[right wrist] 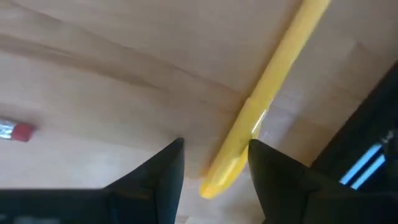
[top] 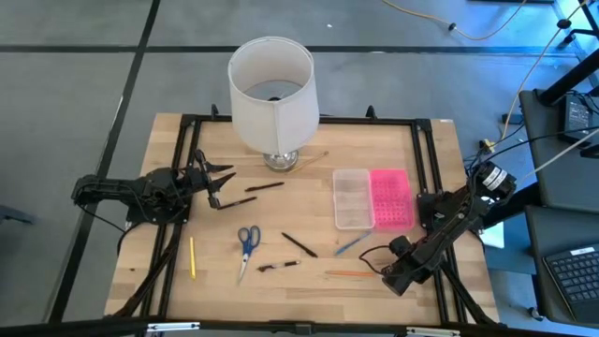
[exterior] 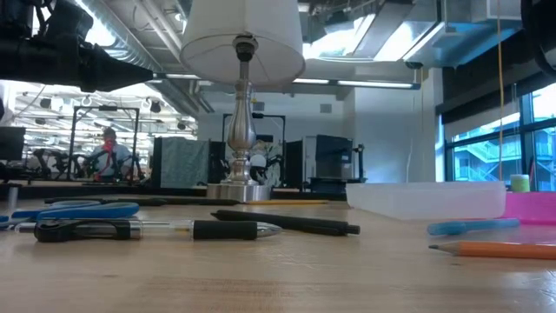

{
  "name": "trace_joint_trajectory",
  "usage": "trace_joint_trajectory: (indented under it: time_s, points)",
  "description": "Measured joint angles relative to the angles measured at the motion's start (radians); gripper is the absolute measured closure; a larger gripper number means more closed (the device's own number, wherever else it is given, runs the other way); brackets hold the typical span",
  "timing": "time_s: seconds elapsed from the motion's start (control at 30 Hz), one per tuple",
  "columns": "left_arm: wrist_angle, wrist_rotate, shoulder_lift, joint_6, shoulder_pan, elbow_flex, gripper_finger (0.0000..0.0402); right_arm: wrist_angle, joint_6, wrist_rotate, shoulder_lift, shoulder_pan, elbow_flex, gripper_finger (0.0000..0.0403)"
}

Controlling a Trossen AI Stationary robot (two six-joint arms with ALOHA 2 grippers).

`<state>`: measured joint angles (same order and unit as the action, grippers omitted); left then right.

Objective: Pick & place school supplies into a supply box
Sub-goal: Put the right yellow pen into the supply box

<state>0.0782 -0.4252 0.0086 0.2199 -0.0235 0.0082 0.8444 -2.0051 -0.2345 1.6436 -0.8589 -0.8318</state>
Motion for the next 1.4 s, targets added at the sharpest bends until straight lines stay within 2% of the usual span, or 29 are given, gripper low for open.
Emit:
trace_joint_trajectory:
  time_s: [0.13,0.43,0.57,0.87,1.03,1.23,1.4]
  points:
    - [0.0,0.0,0.0,0.0,0.0,0.0,0.0304,-0.075,-0.014,-0.005,-0.011,0.001,0.055,0.0222]
    - [-0.001,0.0,0.0,0.001,0.0,0.0,0.0304,-0.08,-0.025,0.001,-0.023,0.001,0.072,0.0232]
    - [-0.001,0.0,0.0,0.001,0.0,0.0,0.0304,-0.081,-0.025,0.005,-0.024,0.0,0.073,0.0261]
    - [-0.001,0.0,0.0,0.002,0.0,0.0,0.0304,-0.095,0.041,0.014,-0.024,0.002,0.073,0.036]
    - [-0.001,0.0,0.0,0.001,0.0,0.0,0.0304,-0.055,0.08,0.027,-0.047,-0.001,0.051,0.0365]
    - [-0.001,0.0,0.0,0.001,0.0,0.0,0.0304,-0.051,0.133,0.125,-0.136,-0.001,0.007,0.0346]
    - [-0.01,0.0,0.001,0.001,0.0,0.0,0.0304,-0.042,0.208,0.326,-0.216,0.011,-0.028,0.0356]
